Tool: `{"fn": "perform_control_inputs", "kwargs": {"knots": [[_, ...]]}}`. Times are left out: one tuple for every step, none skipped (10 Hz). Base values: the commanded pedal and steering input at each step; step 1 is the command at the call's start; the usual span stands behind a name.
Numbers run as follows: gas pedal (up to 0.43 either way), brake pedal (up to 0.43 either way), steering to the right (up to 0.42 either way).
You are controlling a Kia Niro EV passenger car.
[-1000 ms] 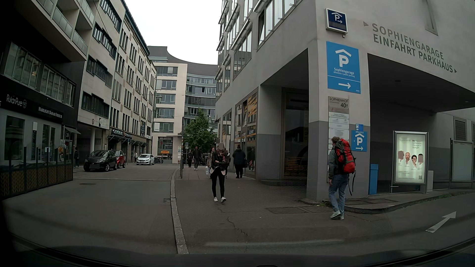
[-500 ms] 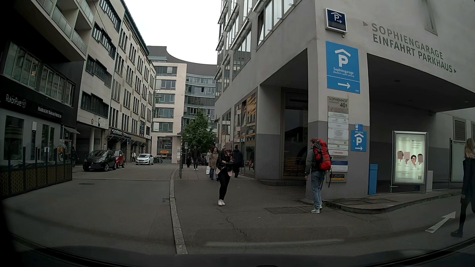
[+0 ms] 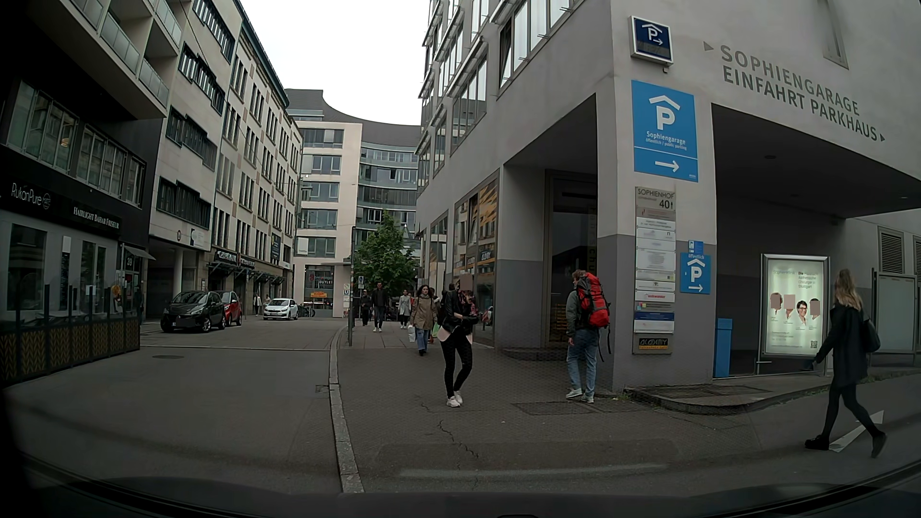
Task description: Follow the waypoints while adhering to traffic rules and regulations
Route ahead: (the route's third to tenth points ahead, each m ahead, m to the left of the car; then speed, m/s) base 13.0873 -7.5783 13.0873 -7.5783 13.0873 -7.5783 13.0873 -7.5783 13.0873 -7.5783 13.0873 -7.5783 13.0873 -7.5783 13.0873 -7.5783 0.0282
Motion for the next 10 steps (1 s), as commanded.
{"fn": "perform_control_inputs", "kwargs": {"knots": [[0.0,0.11,0.719],[0.0,0.11,0.719],[0.0,0.11,0.719],[0.0,0.104,0.72],[0.0,0.098,0.719],[0.0,0.091,0.719],[0.0,0.085,0.719],[0.0,0.085,0.72],[0.0,0.079,0.719],[0.0,0.079,0.719]]}}
